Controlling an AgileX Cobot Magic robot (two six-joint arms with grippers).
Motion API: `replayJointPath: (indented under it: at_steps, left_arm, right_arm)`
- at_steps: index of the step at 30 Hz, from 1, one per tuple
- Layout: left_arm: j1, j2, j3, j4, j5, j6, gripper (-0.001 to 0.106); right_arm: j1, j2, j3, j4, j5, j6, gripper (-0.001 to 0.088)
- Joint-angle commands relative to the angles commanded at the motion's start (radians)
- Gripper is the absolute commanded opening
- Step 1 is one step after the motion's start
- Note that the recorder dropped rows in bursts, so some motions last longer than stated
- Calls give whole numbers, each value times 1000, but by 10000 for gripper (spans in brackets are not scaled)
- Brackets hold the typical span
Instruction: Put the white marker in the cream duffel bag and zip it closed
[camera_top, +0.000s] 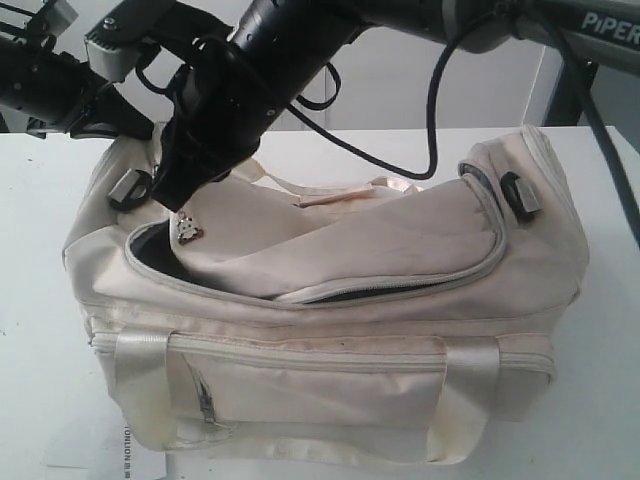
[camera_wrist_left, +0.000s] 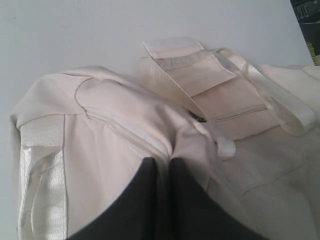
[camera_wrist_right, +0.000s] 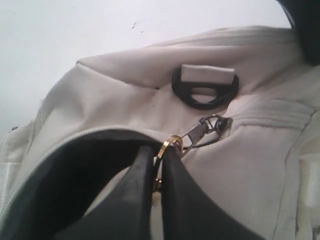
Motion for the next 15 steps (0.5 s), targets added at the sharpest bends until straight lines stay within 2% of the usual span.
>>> replayJointPath:
  at_steps: [7, 15]
  left_arm:
    - [9, 0, 0, -11, 0, 0, 5]
    - [9, 0, 0, -11, -27, -15, 5]
  right_arm:
    - [0, -4, 13, 8, 0, 2, 0]
    - [0, -4, 14, 188, 0, 43, 0]
